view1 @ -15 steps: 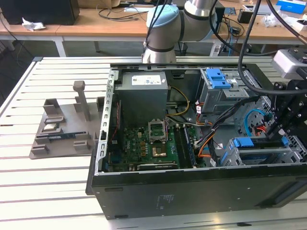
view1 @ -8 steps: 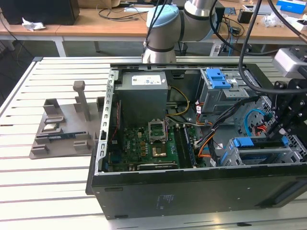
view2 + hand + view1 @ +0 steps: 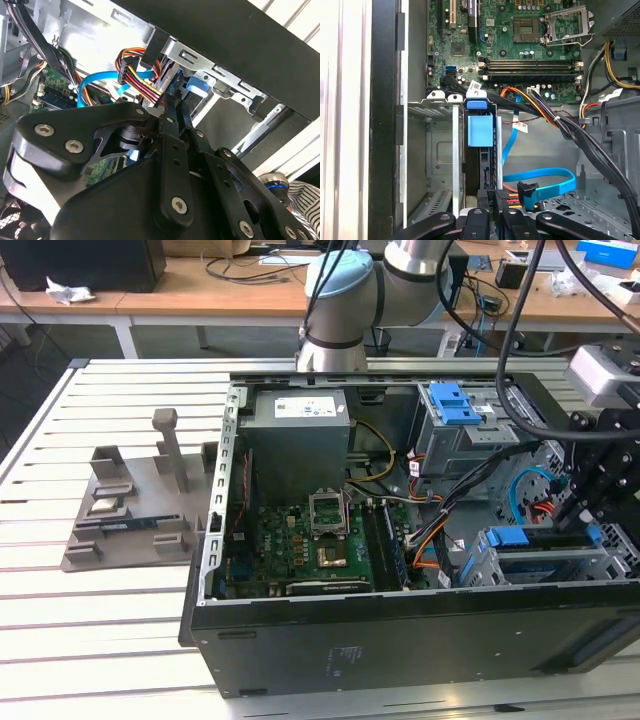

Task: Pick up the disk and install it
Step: 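Insert the first disk wire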

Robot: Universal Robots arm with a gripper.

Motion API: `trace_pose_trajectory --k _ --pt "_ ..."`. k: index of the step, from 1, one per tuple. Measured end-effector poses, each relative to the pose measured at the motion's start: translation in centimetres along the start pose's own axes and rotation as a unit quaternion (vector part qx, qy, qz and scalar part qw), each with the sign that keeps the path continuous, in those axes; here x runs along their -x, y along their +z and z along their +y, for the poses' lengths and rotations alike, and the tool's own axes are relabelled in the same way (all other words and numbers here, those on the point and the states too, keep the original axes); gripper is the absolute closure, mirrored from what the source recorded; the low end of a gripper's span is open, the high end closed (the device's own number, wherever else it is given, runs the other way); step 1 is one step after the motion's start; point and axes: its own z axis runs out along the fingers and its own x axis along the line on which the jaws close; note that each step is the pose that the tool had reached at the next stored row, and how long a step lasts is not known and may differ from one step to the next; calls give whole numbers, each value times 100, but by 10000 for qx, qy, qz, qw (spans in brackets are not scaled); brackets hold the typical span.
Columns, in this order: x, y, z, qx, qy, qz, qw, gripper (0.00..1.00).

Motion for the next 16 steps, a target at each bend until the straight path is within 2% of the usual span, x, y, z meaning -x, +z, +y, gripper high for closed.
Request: trace_pose_trajectory --k 3,9,10,11,15,16 --pt "-1 39 -3 0 0 5 10000 83" --pt "0 63 -5 1 0 -7 10000 82" --pt "0 60 -5 1 0 -3 10000 76" --pt "0 57 -4 1 0 1 10000 76" --pt "-1 -9 1 1 0 1 10000 76" --pt "0 -55 4 1 0 0 10000 76"
